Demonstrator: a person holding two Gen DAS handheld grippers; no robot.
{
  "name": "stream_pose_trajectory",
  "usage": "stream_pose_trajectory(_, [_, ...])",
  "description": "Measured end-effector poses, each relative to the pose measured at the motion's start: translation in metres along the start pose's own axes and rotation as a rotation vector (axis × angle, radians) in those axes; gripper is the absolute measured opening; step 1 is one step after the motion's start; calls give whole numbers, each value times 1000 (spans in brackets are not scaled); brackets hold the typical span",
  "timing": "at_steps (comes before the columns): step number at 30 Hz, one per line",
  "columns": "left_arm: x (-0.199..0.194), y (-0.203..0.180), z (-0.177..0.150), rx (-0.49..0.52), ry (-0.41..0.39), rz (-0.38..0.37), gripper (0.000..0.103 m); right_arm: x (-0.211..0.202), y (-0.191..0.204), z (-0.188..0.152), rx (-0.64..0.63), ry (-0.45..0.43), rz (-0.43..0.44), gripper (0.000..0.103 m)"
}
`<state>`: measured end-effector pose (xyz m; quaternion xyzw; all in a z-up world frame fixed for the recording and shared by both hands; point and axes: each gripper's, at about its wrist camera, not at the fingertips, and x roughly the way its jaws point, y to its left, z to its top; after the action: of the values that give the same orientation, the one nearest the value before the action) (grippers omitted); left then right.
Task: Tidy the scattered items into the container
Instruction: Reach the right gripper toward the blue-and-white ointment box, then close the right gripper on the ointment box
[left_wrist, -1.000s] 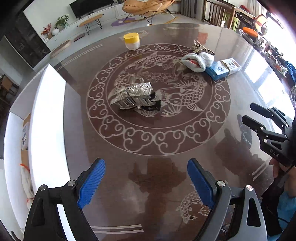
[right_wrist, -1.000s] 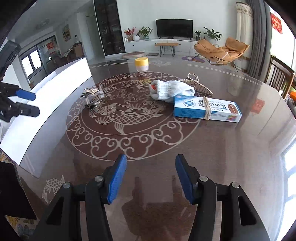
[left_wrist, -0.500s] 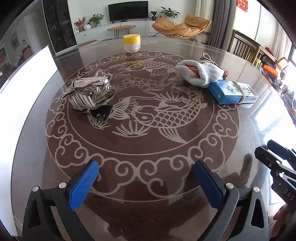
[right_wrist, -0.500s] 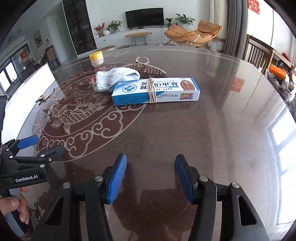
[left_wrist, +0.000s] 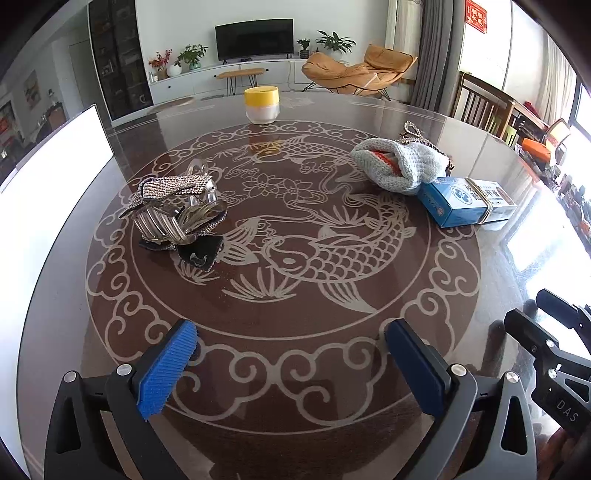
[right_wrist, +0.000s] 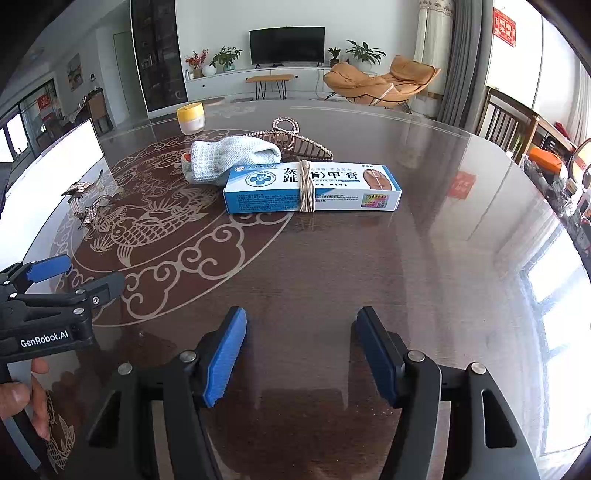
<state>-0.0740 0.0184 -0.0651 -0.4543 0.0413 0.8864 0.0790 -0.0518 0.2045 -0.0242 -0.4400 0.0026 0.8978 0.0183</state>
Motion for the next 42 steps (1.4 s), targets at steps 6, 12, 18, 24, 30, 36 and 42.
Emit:
stream_pose_trajectory(6, [1, 2, 1, -2, 1, -4, 103, 0, 0, 0, 0, 0, -1, 64])
stream_pose_trajectory(12, [1, 2, 1, -2, 1, -5, 103, 0, 0, 0, 0, 0, -1, 64])
stream_pose_trajectory(18, [1, 2, 1, -2, 0, -5, 103, 0, -1, 0, 1, -1, 7, 64])
stream_pose_trajectory(24, [1, 2, 1, -2, 0, -5, 103, 1, -35, 21, 131, -45, -76, 64])
stream_pose_trajectory(30, [1, 2, 1, -3, 0, -6, 103, 34, -76, 110, 193, -88, -170, 64])
stream_pose_trajectory(36, [-8, 11, -11, 5, 0, -9, 103, 90, -56, 142, 165, 142, 49, 65])
stream_pose_trajectory(42, [-11, 26, -15, -45, 0, 25, 103, 65, 28, 110, -82, 231, 311, 64])
